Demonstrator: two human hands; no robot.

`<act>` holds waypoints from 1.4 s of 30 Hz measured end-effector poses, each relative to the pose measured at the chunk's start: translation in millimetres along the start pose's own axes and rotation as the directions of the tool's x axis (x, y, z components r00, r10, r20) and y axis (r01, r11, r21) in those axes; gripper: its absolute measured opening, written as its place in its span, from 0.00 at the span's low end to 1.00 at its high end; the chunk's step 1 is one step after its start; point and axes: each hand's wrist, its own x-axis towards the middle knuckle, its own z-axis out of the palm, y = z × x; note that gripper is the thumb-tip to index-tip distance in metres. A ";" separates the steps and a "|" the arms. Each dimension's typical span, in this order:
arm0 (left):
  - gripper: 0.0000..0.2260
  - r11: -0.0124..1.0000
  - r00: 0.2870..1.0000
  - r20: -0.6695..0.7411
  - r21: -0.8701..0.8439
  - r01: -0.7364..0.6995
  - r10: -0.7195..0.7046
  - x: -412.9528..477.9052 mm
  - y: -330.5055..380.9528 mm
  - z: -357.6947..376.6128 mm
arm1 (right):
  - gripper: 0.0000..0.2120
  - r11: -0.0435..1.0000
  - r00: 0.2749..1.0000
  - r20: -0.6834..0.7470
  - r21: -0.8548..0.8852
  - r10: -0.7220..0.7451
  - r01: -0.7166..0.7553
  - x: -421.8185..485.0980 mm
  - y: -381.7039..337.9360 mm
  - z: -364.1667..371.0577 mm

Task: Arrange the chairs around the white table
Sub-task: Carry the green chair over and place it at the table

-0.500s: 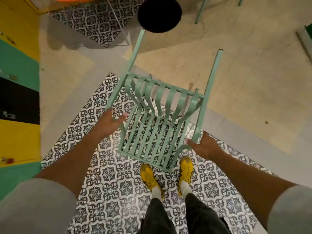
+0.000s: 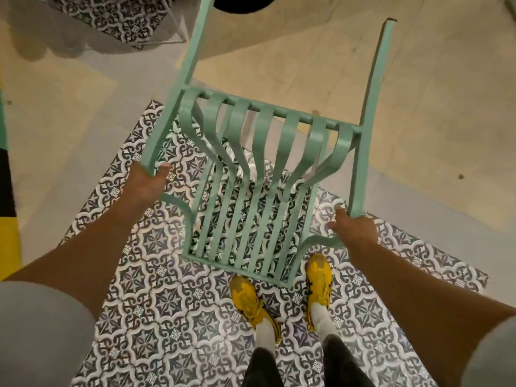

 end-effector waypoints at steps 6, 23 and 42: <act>0.16 0.970 0.996 -0.049 -0.234 0.064 -0.078 27.4 -28.6 13.1 | 0.15 0.973 0.999 0.000 0.227 0.033 -0.032 17.2 28.6 20.7; 0.17 0.974 0.968 -0.146 -0.124 0.188 -0.205 6.4 33.2 -27.7 | 0.08 0.972 0.986 -0.162 0.233 0.026 0.013 -21.3 -23.9 -18.3; 0.44 0.974 0.953 -0.203 -0.055 0.219 -0.226 -42.0 133.5 -103.2 | 0.18 0.994 0.988 -0.143 0.088 -0.055 0.068 -46.6 -153.7 -96.2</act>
